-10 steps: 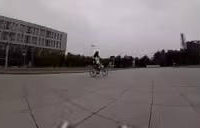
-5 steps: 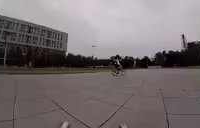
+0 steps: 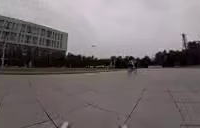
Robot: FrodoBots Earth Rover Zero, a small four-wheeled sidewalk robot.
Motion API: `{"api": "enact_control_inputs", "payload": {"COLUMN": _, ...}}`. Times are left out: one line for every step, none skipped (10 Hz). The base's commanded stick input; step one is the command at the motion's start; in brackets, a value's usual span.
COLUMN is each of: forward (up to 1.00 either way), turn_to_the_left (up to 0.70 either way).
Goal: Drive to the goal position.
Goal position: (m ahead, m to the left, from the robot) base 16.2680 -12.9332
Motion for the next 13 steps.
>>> {"api": "enact_control_inputs", "payload": {"forward": 0.70, "turn_to_the_left": 0.00}}
{"api": "enact_control_inputs", "payload": {"forward": 0.70, "turn_to_the_left": 0.00}}
{"api": "enact_control_inputs", "payload": {"forward": 0.70, "turn_to_the_left": 0.00}}
{"api": "enact_control_inputs", "payload": {"forward": 0.70, "turn_to_the_left": 0.00}}
{"api": "enact_control_inputs", "payload": {"forward": 0.70, "turn_to_the_left": 0.00}}
{"api": "enact_control_inputs", "payload": {"forward": 0.70, "turn_to_the_left": 0.00}}
{"api": "enact_control_inputs", "payload": {"forward": 0.70, "turn_to_the_left": 0.00}}
{"api": "enact_control_inputs", "payload": {"forward": 0.70, "turn_to_the_left": 0.00}}
{"api": "enact_control_inputs", "payload": {"forward": 0.70, "turn_to_the_left": 0.00}}
{"api": "enact_control_inputs", "payload": {"forward": 0.70, "turn_to_the_left": 0.00}}
{"api": "enact_control_inputs", "payload": {"forward": 0.70, "turn_to_the_left": -0.01}}
{"api": "enact_control_inputs", "payload": {"forward": 0.70, "turn_to_the_left": -0.19}}
{"api": "enact_control_inputs", "payload": {"forward": 0.70, "turn_to_the_left": -0.35}}
